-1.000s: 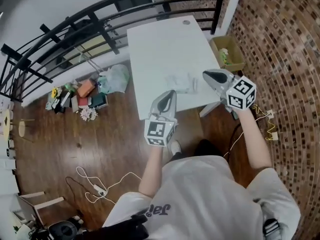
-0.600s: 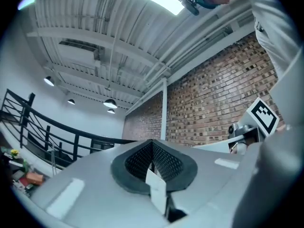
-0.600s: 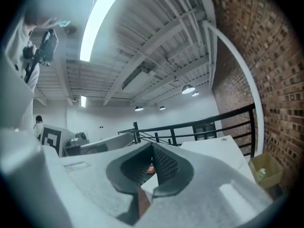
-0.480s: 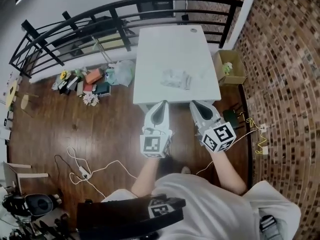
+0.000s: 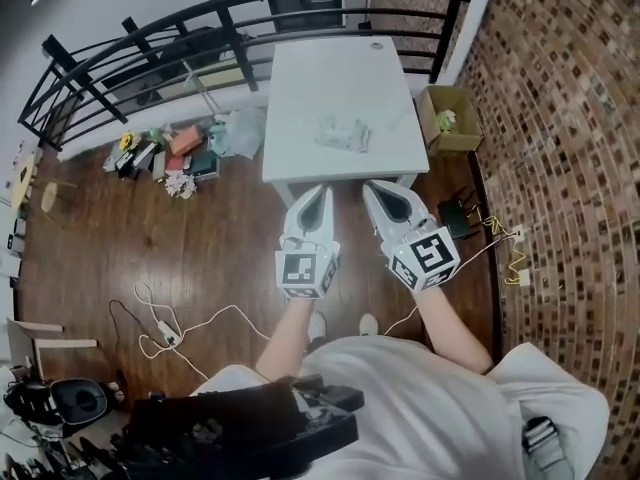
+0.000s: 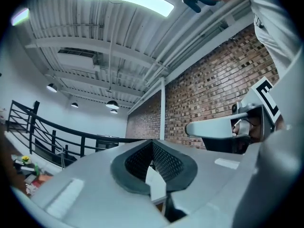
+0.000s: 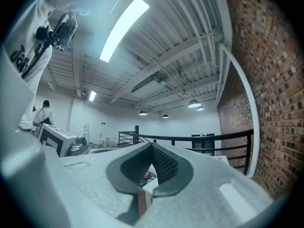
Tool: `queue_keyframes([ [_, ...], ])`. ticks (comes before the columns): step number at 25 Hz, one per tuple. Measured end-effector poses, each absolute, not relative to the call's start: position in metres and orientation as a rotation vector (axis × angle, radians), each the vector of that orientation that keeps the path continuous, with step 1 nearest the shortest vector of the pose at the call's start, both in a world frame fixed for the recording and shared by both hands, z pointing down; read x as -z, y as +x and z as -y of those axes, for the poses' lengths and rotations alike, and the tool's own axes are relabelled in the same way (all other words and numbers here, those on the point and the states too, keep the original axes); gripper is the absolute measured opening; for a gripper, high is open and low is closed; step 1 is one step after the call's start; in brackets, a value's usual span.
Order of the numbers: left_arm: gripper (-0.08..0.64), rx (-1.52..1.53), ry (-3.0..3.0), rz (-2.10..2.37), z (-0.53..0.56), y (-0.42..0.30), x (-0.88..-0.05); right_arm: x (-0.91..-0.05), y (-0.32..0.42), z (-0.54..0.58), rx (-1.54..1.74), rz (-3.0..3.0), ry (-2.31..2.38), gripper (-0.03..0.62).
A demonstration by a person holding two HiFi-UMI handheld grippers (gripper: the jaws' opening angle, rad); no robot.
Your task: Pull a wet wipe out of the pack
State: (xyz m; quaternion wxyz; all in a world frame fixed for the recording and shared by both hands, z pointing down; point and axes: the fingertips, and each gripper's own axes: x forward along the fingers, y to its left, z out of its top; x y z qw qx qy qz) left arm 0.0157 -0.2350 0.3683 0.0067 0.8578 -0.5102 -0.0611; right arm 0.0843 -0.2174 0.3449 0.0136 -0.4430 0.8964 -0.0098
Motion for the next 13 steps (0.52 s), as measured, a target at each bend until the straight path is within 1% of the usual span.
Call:
queue_keyframes([
  [3, 0.017, 0.194, 2.712, 1.59, 0.226, 0.003, -0.358, -0.344, 0.08, 0.208, -0.013, -2.758, -1.445, -0.008],
  [8, 0.017, 0.208, 2.741, 1.602, 0.217, -0.014, -0.361, -0.357, 0.087, 0.199, 0.011, -2.714, -1.531, -0.008],
  [13, 0.017, 0.12, 2.719, 1.57, 0.207, -0.006, -0.365, -0.362, 0.092, 0.187, 0.005, -2.71, -1.556, -0.008],
])
